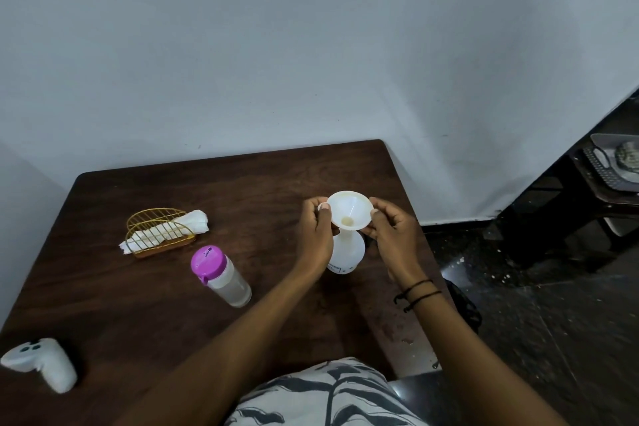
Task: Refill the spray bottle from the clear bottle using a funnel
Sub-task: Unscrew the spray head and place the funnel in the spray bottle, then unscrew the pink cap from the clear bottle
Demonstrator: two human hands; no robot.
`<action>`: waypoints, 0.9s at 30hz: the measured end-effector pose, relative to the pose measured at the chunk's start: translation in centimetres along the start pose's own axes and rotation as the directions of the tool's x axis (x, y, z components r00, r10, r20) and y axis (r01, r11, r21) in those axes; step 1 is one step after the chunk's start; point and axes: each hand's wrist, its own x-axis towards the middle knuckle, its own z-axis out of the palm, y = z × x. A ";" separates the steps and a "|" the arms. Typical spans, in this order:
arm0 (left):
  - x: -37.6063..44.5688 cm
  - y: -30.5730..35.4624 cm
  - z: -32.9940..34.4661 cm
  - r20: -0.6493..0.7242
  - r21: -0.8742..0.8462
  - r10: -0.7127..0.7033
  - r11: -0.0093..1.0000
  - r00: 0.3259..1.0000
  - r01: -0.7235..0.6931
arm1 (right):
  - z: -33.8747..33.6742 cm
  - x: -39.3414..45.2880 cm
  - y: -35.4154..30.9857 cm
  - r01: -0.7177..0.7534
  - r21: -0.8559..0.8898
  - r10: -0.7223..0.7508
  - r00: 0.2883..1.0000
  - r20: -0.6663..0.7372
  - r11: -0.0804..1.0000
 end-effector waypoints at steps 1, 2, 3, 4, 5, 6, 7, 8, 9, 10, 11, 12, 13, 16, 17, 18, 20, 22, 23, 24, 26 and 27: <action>0.0 -0.3 0.0 -0.002 0.018 -0.013 1.000 1.000 0.013 | 0.1 -0.1 0.1 -0.005 -0.004 0.005 1.000 0.010 1.000; -0.1 -0.5 0.0 -0.001 0.032 -0.025 0.999 1.000 0.025 | 0.1 -0.3 0.1 -0.007 -0.012 0.007 1.000 0.019 1.000; -0.2 -0.7 0.0 0.003 0.038 -0.032 0.999 0.999 0.032 | 0.1 -0.4 0.2 -0.005 -0.019 0.006 1.000 0.024 1.000; -0.3 -0.9 0.0 0.009 0.040 -0.035 0.999 0.999 0.034 | 0.0 -0.4 0.3 0.001 -0.026 -0.001 1.000 0.028 1.000; -0.4 -1.0 0.0 0.014 0.041 -0.034 0.999 0.999 0.033 | -0.1 -0.3 0.4 0.008 -0.038 -0.007 1.000 0.030 0.999; -0.4 -1.1 0.1 0.016 0.045 -0.032 0.998 0.999 0.031 | -0.2 -0.2 0.5 0.011 -0.056 -0.009 0.999 0.030 0.998; -0.5 -1.1 0.1 0.015 0.049 -0.032 0.998 0.999 0.031 | -0.3 -0.1 0.6 0.006 -0.076 -0.004 1.000 0.028 0.997; -0.4 -1.1 0.1 0.014 0.051 -0.034 0.998 0.999 0.033 | -0.4 0.0 0.6 -0.006 -0.097 0.008 1.000 0.023 0.995; -0.4 -1.1 0.0 0.013 0.051 -0.039 0.998 0.999 0.038 | -0.5 0.0 0.5 -0.023 -0.119 0.025 1.000 0.013 0.993; -0.4 -1.1 0.0 0.012 0.048 -0.046 0.998 0.999 0.045 | -0.5 0.0 0.3 -0.032 -0.157 0.032 0.999 -0.002 0.987; -0.4 -1.0 -0.1 0.010 0.046 -0.053 0.998 0.999 0.053 | -0.6 -0.1 -0.1 -0.013 -0.224 0.008 1.000 -0.023 0.975; -0.3 -0.9 -0.2 0.003 0.051 -0.055 0.997 0.998 0.055 | -0.6 -0.2 -0.5 0.044 -0.315 -0.057 0.998 -0.034 0.948; -0.3 -0.7 -0.3 -0.008 0.062 -0.050 0.997 0.999 0.050 | -0.6 -0.3 -1.0 0.122 -0.405 -0.142 0.990 -0.021 0.906; -0.1 0.1 -1.2 -0.036 0.053 -0.032 0.998 0.999 0.034 | 0.2 -1.0 -2.7 0.337 -0.579 -0.347 0.933 0.098 0.743; 0.0 0.5 -1.6 -0.040 0.038 -0.030 0.999 0.999 0.031 | 0.8 -1.3 -3.2 0.393 -0.604 -0.395 0.909 0.137 0.694; 0.0 0.9 -2.1 -0.045 0.024 -0.023 0.999 0.999 0.024 | 1.4 -1.5 -3.6 0.441 -0.602 -0.438 0.884 0.164 0.665; -0.1 1.7 -3.2 -0.060 0.005 0.008 1.000 0.998 -0.008 | 2.9 -2.0 -4.2 0.537 -0.533 -0.517 0.831 0.203 0.654; -0.2 2.4 -4.5 -0.082 -0.007 0.046 0.999 0.996 -0.047 | 4.6 -2.4 -4.6 0.619 -0.454 -0.579 0.778 0.242 0.641; -0.3 2.7 -5.1 -0.097 -0.017 0.062 0.998 0.993 -0.064 | 5.5 -2.6 -4.7 0.649 -0.416 -0.598 0.757 0.264 0.637; -0.4 2.9 -5.6 -0.111 -0.028 0.073 0.997 0.991 -0.076 | 6.3 -2.8 -4.7 0.668 -0.381 -0.606 0.743 0.286 0.639; -0.7 3.2 -6.9 -0.147 -0.027 0.087 0.995 0.985 -0.092 | 8.2 -3.3 -4.8 0.683 -0.307 -0.594 0.729 0.339 0.663; -0.9 3.3 -7.5 -0.169 -0.023 0.092 0.995 0.981 -0.097 | 9.1 -3.6 -4.9 0.677 -0.269 -0.581 0.730 0.360 0.685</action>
